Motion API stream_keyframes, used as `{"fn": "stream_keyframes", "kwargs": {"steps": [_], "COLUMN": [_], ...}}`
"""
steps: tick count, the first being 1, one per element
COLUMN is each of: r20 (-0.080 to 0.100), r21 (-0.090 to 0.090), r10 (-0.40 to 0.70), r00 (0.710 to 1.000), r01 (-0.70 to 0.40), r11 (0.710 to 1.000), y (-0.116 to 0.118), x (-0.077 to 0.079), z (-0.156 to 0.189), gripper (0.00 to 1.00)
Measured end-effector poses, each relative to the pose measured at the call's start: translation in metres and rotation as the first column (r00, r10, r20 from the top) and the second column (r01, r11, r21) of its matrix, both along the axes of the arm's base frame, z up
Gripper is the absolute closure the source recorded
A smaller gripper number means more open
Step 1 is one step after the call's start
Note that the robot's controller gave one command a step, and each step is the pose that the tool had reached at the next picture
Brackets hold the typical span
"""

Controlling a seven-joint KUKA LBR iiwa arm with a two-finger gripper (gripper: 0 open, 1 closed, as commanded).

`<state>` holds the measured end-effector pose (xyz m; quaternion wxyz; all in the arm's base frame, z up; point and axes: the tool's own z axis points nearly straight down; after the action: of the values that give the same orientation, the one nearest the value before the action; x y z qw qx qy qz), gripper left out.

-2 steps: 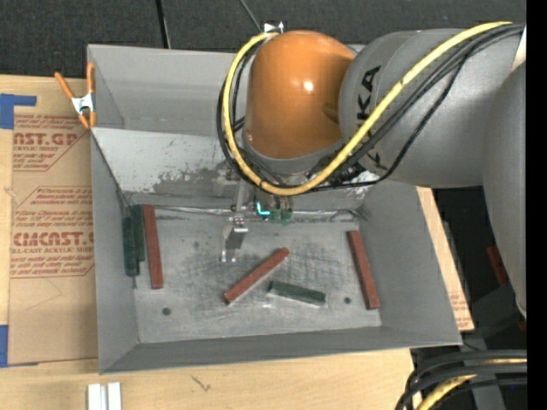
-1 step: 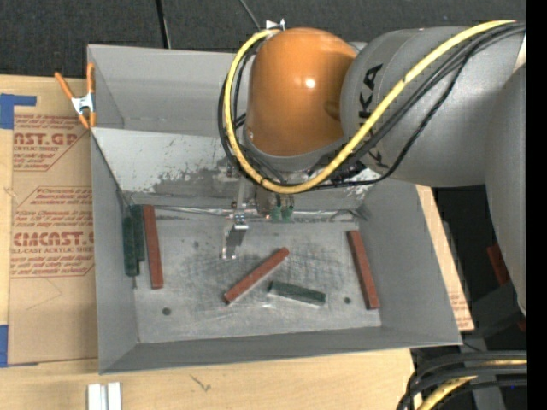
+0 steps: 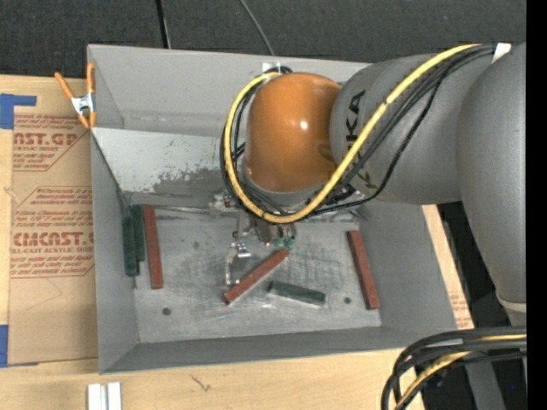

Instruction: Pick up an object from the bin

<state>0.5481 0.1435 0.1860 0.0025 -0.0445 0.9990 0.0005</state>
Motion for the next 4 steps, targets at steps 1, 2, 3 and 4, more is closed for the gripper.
{"fn": "stream_keyframes", "kwargs": {"steps": [1, 2, 3, 4], "r20": [-0.012, -0.011, -0.012, -0.001], "r21": [0.001, 0.001, 0.001, 0.001], "r10": [0.038, 0.037, 0.039, -0.071], "r00": [0.999, 0.999, 0.999, 0.997], "r01": [-0.038, -0.037, -0.039, 0.071], "r11": [0.999, 0.999, 0.999, 0.997], "y": [-0.04, -0.04, -0.041, -0.035], "x": [-0.017, -0.017, -0.018, 0.01], "z": [-0.114, -0.114, -0.107, -0.074], "gripper": [1.0, 1.0, 1.0, 1.0]}}
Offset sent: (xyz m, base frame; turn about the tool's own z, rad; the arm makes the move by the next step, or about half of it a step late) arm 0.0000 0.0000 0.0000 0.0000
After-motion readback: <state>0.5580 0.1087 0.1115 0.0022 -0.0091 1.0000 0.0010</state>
